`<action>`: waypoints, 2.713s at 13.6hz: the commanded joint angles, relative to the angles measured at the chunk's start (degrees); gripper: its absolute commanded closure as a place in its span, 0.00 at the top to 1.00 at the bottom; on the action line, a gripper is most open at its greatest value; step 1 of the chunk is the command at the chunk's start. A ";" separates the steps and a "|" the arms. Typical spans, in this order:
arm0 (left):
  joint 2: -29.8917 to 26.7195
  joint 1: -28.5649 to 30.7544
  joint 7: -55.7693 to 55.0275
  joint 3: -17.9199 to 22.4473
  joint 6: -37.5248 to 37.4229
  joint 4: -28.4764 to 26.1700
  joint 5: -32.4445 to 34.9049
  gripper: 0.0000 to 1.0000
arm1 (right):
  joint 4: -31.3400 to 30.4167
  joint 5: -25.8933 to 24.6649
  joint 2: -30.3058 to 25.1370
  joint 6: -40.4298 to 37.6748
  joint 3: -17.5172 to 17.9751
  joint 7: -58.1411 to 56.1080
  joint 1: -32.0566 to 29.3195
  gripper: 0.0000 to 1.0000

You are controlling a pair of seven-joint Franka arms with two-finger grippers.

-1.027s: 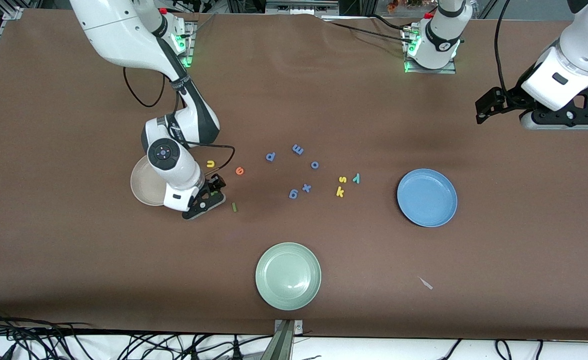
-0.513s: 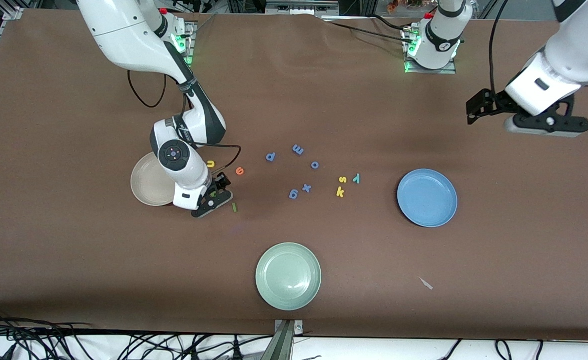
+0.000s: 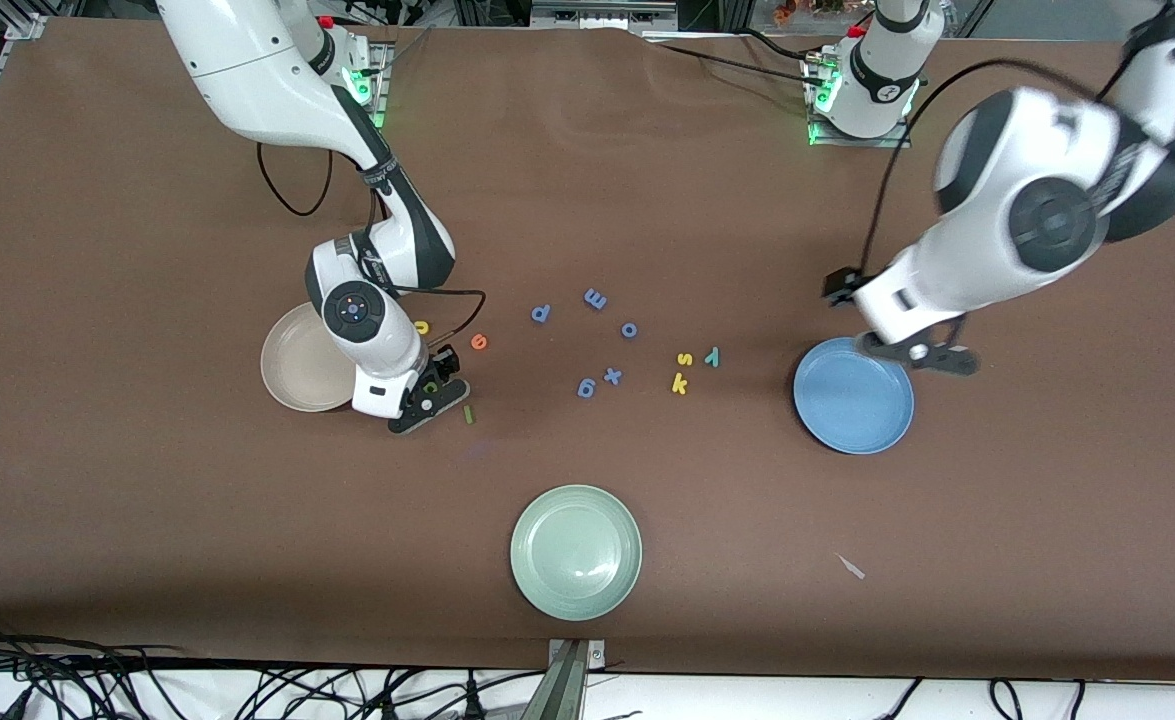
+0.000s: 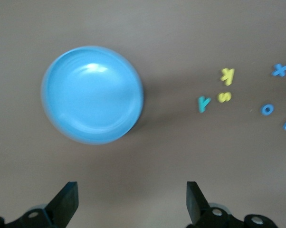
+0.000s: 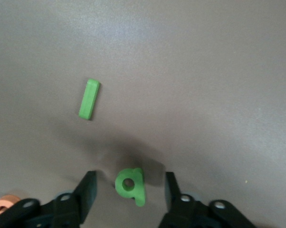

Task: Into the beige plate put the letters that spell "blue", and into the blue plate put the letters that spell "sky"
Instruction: 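Drop the q into the white plate while the left gripper reaches letters, then place the yellow k on the blue plate with the left gripper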

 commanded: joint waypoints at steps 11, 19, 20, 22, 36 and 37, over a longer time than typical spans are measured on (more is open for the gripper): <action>26.93 -14.65 -12.68 0.42 25.50 9.48 1.52 1.00 | 0.59 0.86 0.00 0.05 0.18 -1.24 -0.57 0.13; 29.23 -15.54 -14.19 0.69 25.87 9.56 6.18 0.16 | 3.68 3.68 -7.73 -16.80 -2.35 -2.29 -4.70 0.09; 29.92 -15.62 -14.19 0.69 25.95 9.83 6.36 0.16 | 3.50 3.68 -8.18 -19.26 -4.10 -3.51 -4.70 0.09; 30.46 -15.80 -14.19 0.69 27.79 9.57 6.18 0.17 | 2.19 3.68 -8.53 -20.69 -7.18 -5.54 -4.70 0.10; 20.97 -8.79 -2.86 4.55 9.53 9.83 8.99 0.08 | -7.76 3.94 -15.92 -14.54 -6.42 7.69 -3.82 1.00; 20.97 -7.38 -2.76 4.81 9.43 9.57 9.95 0.11 | -7.75 3.94 -15.92 -14.54 -5.19 12.08 -3.73 1.00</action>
